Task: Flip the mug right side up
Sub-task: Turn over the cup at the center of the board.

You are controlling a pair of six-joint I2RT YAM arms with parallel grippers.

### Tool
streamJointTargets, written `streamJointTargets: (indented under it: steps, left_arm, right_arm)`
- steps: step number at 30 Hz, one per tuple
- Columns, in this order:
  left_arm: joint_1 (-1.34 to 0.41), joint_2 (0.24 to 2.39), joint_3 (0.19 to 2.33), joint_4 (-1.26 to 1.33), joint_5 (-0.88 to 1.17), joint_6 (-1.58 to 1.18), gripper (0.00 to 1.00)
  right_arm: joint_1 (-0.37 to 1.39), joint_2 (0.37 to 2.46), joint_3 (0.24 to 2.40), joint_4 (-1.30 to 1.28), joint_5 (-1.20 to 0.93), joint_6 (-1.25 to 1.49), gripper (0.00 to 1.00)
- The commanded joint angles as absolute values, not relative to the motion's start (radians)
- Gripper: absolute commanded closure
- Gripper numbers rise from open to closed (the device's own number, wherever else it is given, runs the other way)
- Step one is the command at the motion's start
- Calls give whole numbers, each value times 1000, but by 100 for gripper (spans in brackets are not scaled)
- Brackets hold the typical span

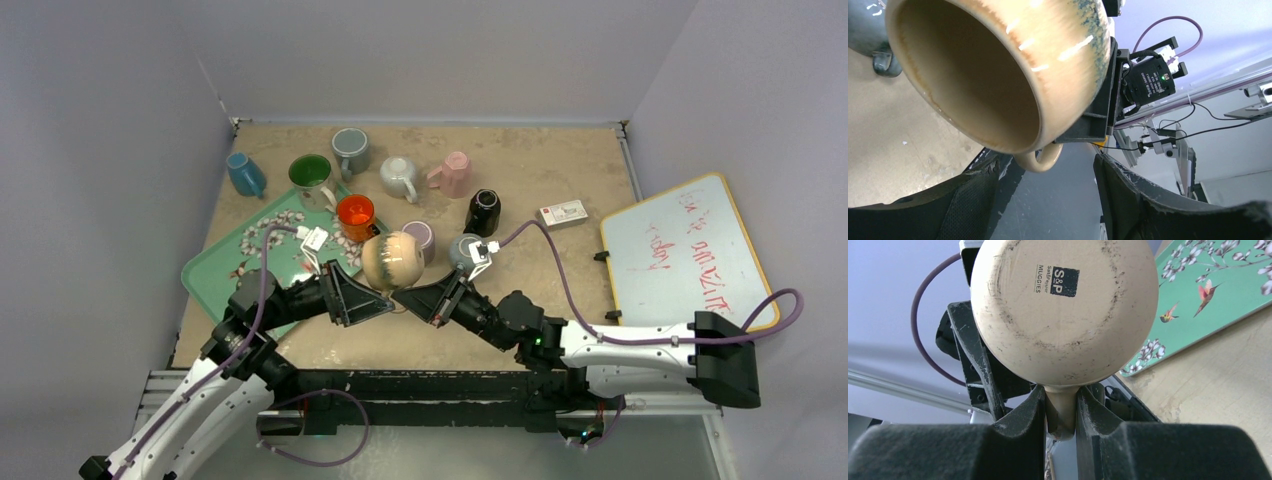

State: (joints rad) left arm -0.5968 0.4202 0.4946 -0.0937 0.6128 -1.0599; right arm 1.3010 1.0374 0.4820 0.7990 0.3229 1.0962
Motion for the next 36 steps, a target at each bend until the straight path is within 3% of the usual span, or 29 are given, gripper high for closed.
streamJointTargets:
  steps: [1,14,19,30,36]
  left_arm:
    - [-600,435,466,86,657,-1133,38]
    - [-601,449,426,214,695,-1204,66]
    - [-600,461,417,252,705,-1221,70]
    - [-600,496,407,331,729,-1255,68]
    - [-600,504,407,346,721,-1257,80]
  right_arm:
    - [1299,1035,528,1038,298,1080,100]
    - [1298,1067,548,1099,278,1071,100]
    - [1298,1082,547,1124,270,1075,100]
    - [1299,1110,556,1148,253,1079,100]
    - [1298,1129,560,1155,231,1084,100]
